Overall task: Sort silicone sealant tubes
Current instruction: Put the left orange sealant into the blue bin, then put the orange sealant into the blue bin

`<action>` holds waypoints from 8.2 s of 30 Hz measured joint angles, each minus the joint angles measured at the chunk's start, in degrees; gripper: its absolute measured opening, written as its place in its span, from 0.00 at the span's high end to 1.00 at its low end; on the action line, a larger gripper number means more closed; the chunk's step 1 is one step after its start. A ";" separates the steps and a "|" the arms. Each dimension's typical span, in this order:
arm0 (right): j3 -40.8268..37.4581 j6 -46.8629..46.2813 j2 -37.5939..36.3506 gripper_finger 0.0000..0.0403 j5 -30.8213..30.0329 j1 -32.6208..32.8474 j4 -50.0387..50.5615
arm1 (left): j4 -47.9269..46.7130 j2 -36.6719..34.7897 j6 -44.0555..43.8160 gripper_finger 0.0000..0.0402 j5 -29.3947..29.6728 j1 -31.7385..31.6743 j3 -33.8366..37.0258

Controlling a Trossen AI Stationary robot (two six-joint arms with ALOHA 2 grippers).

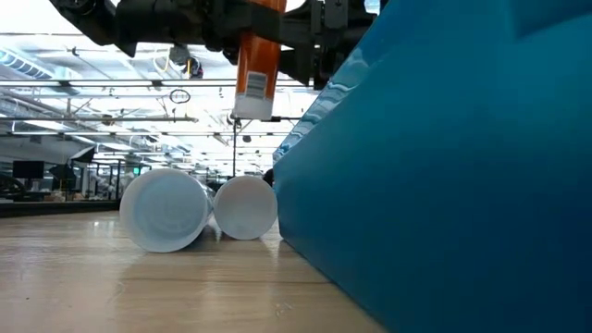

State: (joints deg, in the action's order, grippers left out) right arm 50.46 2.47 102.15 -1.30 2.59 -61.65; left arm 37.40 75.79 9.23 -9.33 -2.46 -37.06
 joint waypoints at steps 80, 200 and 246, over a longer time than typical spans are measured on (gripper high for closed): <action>-0.15 -25.83 -14.82 0.53 -0.41 9.55 40.21 | -21.63 -14.11 -3.78 0.31 4.01 -3.39 -0.02; -0.18 1.83 -18.98 0.26 -14.12 17.45 50.56 | -33.65 -5.85 -20.35 0.36 5.99 3.25 0.07; -0.20 6.79 -20.15 0.26 -14.95 12.51 50.77 | -48.02 29.57 -4.78 0.37 31.38 29.70 -26.64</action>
State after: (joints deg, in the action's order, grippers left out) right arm 50.26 9.26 82.00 -16.25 15.10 -10.88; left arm -10.61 105.36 4.45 22.04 27.24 -63.70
